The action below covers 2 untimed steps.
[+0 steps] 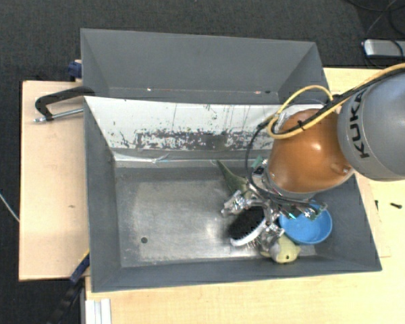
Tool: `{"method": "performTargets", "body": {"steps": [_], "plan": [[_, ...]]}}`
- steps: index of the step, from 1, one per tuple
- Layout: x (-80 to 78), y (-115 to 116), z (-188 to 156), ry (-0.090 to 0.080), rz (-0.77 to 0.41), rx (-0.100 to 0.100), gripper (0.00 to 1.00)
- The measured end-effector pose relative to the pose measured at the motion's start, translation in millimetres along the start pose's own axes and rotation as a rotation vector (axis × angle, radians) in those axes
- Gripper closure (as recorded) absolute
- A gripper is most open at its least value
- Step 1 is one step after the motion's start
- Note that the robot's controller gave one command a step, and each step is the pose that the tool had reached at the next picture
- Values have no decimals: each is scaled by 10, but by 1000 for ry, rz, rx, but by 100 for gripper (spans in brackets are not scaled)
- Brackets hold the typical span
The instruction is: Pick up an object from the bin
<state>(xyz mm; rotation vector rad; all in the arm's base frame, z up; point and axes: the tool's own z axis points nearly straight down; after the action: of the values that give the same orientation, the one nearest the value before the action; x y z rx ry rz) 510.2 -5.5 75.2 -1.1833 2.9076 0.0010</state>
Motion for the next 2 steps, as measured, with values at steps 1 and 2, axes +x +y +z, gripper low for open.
{"method": "performTargets", "body": {"steps": [1,2], "plan": [[-3,1,-5,-1,0,0,100],[203,13,-1248,-3,-294,5,100]]}}
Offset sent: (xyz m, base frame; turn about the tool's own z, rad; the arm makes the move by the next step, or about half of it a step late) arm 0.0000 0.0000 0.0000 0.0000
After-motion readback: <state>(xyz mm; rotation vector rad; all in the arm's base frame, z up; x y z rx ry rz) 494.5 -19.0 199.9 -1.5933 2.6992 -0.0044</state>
